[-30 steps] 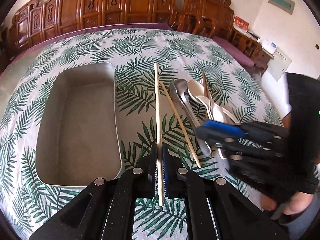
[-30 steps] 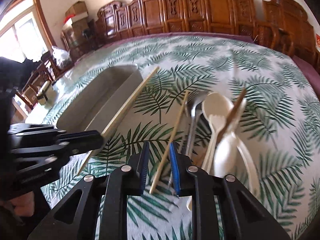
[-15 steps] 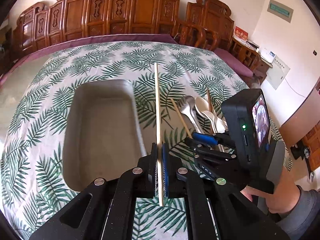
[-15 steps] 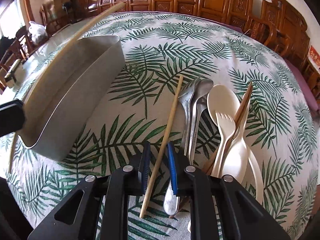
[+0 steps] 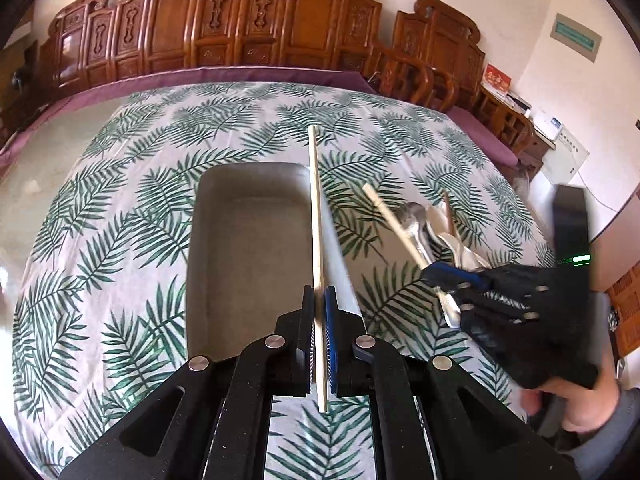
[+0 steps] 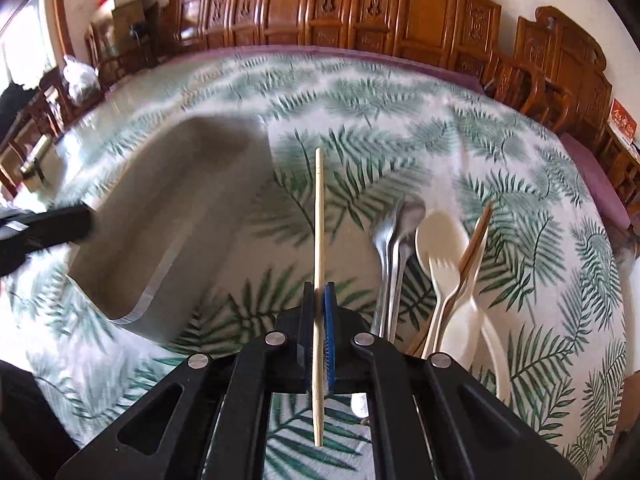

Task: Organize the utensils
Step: 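Grasp a second wooden chopstick from the pile with the right tool, then lower the left tool's chopstick into the grey metal tray and open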

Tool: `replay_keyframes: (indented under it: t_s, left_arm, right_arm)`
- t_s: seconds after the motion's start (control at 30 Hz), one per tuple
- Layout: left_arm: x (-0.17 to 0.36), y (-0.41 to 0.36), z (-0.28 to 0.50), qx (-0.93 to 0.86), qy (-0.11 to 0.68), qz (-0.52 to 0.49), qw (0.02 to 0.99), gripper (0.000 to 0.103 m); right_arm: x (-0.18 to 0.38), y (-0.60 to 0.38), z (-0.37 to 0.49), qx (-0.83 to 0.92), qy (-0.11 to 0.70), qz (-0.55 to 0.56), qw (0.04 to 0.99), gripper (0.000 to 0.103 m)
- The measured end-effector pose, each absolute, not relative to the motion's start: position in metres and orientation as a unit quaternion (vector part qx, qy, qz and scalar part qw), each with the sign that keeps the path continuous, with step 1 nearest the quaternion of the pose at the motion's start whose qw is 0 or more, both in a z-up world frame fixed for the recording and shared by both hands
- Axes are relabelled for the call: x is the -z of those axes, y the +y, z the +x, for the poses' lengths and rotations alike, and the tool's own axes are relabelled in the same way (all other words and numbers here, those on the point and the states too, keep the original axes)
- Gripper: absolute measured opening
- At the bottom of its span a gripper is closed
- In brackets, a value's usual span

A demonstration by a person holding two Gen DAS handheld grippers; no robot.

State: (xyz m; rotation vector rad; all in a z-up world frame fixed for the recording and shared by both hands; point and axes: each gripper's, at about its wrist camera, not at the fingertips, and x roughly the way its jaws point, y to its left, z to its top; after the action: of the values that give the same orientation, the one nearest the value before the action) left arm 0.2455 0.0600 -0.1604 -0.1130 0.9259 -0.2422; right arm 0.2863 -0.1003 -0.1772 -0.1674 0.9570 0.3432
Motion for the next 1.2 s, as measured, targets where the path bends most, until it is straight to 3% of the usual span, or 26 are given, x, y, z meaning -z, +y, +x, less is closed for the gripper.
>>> replay_keyframes:
  t_s: [0.3, 0.8, 1.2]
  left_arm:
    - [0.185, 0.08, 0.269, 0.084, 0.476, -0.061, 0.873, 0.004]
    - [0.201, 0.085, 0.289, 0.065, 0.502, -0.055, 0.861, 0.005]
    - [0.17, 0.113, 0.277, 0.041, 0.466, -0.061, 0.882, 0.027]
  right_arm:
    - [0.134, -0.088, 0.276, -0.212, 0.424, -0.049, 0.879, 0.006]
    - [0.13, -0.058, 0.28, -0.256, 0.425, -0.035, 0.867, 0.006]
    - [0.148, -0.031, 0.295, -0.27, 0.44, -0.009, 0.856, 0.006]
